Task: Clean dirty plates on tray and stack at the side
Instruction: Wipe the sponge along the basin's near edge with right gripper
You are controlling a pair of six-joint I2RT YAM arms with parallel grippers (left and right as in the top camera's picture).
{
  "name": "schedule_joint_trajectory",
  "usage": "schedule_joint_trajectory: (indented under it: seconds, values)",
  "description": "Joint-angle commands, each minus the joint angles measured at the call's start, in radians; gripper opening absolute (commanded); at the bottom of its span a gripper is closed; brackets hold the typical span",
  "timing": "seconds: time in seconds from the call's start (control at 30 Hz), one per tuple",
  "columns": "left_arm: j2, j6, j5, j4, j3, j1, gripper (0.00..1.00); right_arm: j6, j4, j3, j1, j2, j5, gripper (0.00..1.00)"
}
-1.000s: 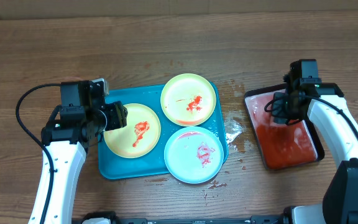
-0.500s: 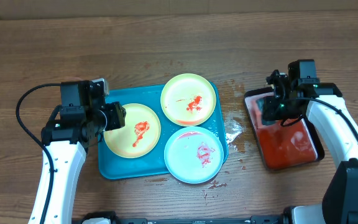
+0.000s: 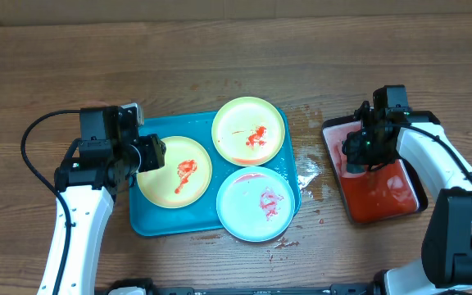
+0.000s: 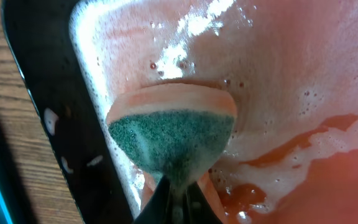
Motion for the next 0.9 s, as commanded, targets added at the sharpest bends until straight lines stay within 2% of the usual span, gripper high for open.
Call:
schedule_joint_trajectory:
  seconds: [0.0,0.03,0.07,0.1,0.13,0.17,0.2,0.27,0.37,0.5,0.53,0.6,0.63,0.67,0.7,0.73,0.87]
  values:
    - [0.006,0.008,-0.005,0.004,0.024,0.002,0.48,0.01,0.013,-0.004,0.001,0.0,0.009,0.11]
    - [0.006,0.008,-0.005,0.005,0.024,0.002,0.48,0.011,0.013,-0.004,0.001,0.0,0.008,0.19]
    - [0.006,0.008,-0.005,0.008,0.024,0.002,0.49,0.01,0.013,-0.004,0.001,0.0,0.002,0.31]
    - [0.006,0.008,-0.005,0.009,0.024,0.002,0.48,0.005,0.013,-0.004,0.001,0.001,-0.008,0.35]
    - [0.006,0.008,-0.005,0.011,0.024,0.002,0.48,0.003,0.014,-0.004,0.001,0.001,-0.01,0.33]
    - [0.006,0.008,-0.005,0.012,0.024,0.002,0.48,0.003,0.014,-0.004,0.001,0.001,-0.008,0.1]
    - [0.006,0.008,-0.005,0.012,0.024,0.002,0.47,0.006,0.013,-0.004,-0.003,0.001,-0.005,0.04]
    - [0.006,0.008,-0.005,0.012,0.024,0.002,0.45,0.012,0.006,-0.004,-0.013,0.001,-0.006,0.04]
    - [0.006,0.008,-0.005,0.011,0.024,0.002,0.36,0.018,-0.029,-0.004,-0.035,0.001,-0.005,0.04]
    - [0.006,0.008,-0.005,0.011,0.024,0.002,0.08,0.018,-0.036,-0.004,-0.067,0.001,-0.011,0.04]
    - [0.006,0.008,-0.005,0.011,0.024,0.002,0.06,0.018,-0.032,-0.004,-0.072,0.001,-0.014,0.04]
    - [0.006,0.008,-0.005,0.011,0.024,0.002,0.15,0.018,-0.029,-0.004,-0.077,0.001,-0.03,0.04]
    - [0.006,0.008,-0.005,0.011,0.024,0.002,0.24,0.017,-0.028,-0.004,-0.077,0.001,-0.055,0.18]
    - [0.006,0.008,-0.005,0.011,0.024,0.002,0.35,0.013,-0.029,-0.004,-0.077,0.001,-0.092,0.55]
    - [0.006,0.008,-0.005,0.011,0.024,0.002,0.39,-0.01,-0.029,-0.004,-0.077,0.001,-0.13,0.75]
    - [0.006,0.008,-0.005,0.011,0.024,0.002,0.4,-0.038,-0.029,-0.003,-0.077,0.001,-0.165,0.8]
    - [0.006,0.008,-0.005,0.011,0.024,0.002,0.46,-0.09,-0.025,-0.003,-0.076,0.001,-0.206,0.8]
